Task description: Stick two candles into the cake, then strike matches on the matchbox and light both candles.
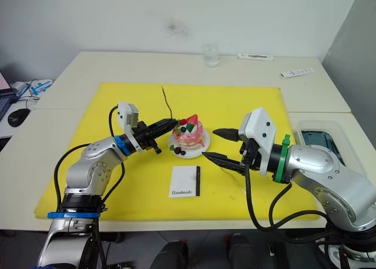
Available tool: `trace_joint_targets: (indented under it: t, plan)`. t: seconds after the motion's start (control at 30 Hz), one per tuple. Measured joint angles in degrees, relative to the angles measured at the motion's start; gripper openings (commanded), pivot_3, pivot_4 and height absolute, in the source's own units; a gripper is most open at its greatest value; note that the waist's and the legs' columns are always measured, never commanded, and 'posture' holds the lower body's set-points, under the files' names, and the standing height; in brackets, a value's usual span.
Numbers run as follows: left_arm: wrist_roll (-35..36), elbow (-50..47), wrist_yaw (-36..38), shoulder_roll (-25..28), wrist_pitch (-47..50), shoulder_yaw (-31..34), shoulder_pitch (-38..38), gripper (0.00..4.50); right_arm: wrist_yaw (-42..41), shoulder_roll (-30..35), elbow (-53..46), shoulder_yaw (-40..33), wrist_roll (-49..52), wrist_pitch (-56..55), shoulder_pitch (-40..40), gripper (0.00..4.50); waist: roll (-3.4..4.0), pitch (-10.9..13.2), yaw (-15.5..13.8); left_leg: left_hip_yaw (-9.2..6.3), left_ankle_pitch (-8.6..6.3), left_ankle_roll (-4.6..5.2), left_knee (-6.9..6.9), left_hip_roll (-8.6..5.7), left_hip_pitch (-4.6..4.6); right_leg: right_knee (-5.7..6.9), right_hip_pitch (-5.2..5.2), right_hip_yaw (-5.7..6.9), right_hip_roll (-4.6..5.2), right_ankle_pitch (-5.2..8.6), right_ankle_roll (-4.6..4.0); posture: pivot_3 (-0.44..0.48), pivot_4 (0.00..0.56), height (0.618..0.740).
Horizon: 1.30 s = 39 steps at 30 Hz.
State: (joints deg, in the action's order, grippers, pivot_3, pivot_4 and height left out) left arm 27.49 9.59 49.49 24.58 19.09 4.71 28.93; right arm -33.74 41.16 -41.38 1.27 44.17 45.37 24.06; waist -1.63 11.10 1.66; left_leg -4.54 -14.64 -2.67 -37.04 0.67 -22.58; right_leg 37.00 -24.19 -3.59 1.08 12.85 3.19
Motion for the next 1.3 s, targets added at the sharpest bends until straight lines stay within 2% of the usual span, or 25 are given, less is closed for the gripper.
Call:
trace_joint_targets:
  t: [0.43,0.73,0.93,1.13,1.2,1.27,1.3]
  plan:
    - [-0.7,0.3,-0.2,-1.6,-1.8,0.5,-1.3,0.00,0.1,-0.8,0.0,0.0,0.0,0.1,0.2,2.82,0.00,0.0,0.0,0.00,0.00,0.00,-0.01,0.00,0.08,0.02,0.07,0.00,0.00,-0.01,0.01,0.000,0.150,0.740]
    - [-0.6,0.0,-1.5,-0.7,0.7,1.5,-1.2,2.75,0.1,-0.9,0.0,0.0,0.0,0.3,0.2,2.87,0.00,0.0,0.0,-0.01,0.00,0.00,-0.01,0.00,0.08,0.04,0.06,0.00,-0.01,-0.01,0.01,0.000,0.150,0.740]
    - [0.8,-5.9,-3.0,1.7,3.6,4.0,-2.2,2.75,0.4,-1.1,0.0,-0.2,0.0,0.3,0.2,2.87,0.00,0.0,0.0,-0.01,0.00,0.00,0.00,0.01,0.09,0.05,0.05,0.00,-0.01,-0.09,-0.13,0.000,0.150,0.740]
    - [3.1,-14.0,-3.9,7.9,8.7,7.1,-4.5,2.75,1.3,-0.9,0.0,-3.1,0.2,0.2,-0.8,2.87,0.00,0.0,0.1,0.00,0.00,0.00,0.00,0.02,0.09,0.04,0.05,-0.01,-0.01,-0.01,0.00,0.000,0.150,0.740]
    - [6.0,-19.6,0.2,14.5,12.3,7.7,-8.5,2.75,1.0,1.8,-0.8,-6.9,0.7,0.4,-4.8,2.87,0.00,0.0,0.2,0.03,0.00,0.00,0.05,0.01,0.08,0.04,0.03,-0.03,0.02,0.02,-0.08,0.000,0.150,0.740]
    - [7.6,-23.8,3.1,18.6,14.4,8.5,-11.1,2.75,0.4,3.8,-1.0,-9.6,1.0,0.5,-8.0,2.87,0.00,0.0,0.1,0.03,0.00,0.00,0.06,0.02,0.06,0.02,0.03,-0.01,0.03,0.04,-0.09,0.000,0.150,0.740]
    - [8.3,-27.0,4.9,20.6,14.9,8.3,-13.4,2.92,-0.4,5.2,-1.8,-10.7,1.0,0.4,-10.2,2.87,0.00,0.0,0.0,0.03,-0.01,0.00,0.07,0.01,0.05,-0.02,0.03,0.00,0.03,0.06,-0.09,0.000,0.150,0.740]
